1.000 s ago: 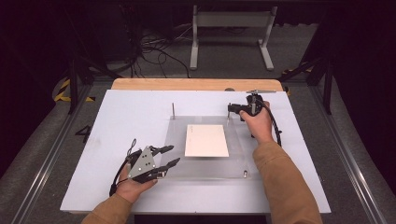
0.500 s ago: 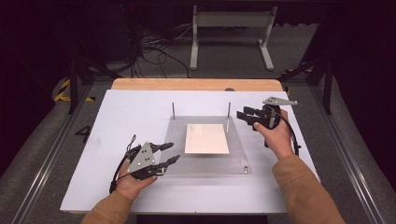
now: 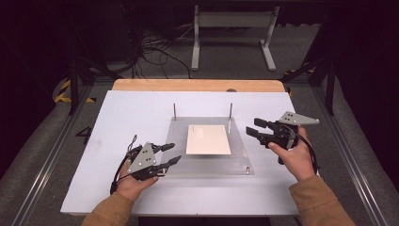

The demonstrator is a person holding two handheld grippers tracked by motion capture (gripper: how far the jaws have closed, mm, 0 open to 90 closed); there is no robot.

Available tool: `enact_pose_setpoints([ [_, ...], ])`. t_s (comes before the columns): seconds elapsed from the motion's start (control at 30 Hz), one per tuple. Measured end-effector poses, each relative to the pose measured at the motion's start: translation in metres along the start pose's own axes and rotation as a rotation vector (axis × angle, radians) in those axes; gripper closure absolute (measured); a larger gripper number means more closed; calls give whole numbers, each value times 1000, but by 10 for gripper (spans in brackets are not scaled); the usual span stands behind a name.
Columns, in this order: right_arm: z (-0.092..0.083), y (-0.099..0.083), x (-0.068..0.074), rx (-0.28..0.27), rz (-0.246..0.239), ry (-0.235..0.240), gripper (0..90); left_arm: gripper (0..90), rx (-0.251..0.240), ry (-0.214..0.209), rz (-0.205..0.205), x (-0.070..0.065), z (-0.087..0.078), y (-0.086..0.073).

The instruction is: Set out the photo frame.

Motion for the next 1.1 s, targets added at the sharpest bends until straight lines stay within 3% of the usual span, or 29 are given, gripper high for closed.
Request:
enact_pose_setpoints([
  [0.1,-5,-2,5,16,-34,-3,448,516,-2,2,2,0,0,1],
  [0.2,-14,-9,15,39,-110,-2,431,515,-1,2,2,1,0,1],
  [0.47,-32,-22,25,63,-136,-15,385,515,0,1,-1,1,0,2],
  [0.63,-38,-30,41,64,-212,33,314,514,-2,-2,-9,1,0,2],
  [0.83,-33,-32,53,83,-300,58,310,514,-6,-3,-13,2,0,4],
  [1.1,-19,-25,63,-9,-353,68,255,513,-10,-6,-22,3,0,5],
])
Point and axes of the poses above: each handheld gripper's, and its own axes: z roughly forward along the jaws, y roughly out of its top, x roughly to its left, the point moved 4 cm from there along z, roughly forward along the jaws, and after that the axes turned 13 degrees about -z, right-handed, at the moved point
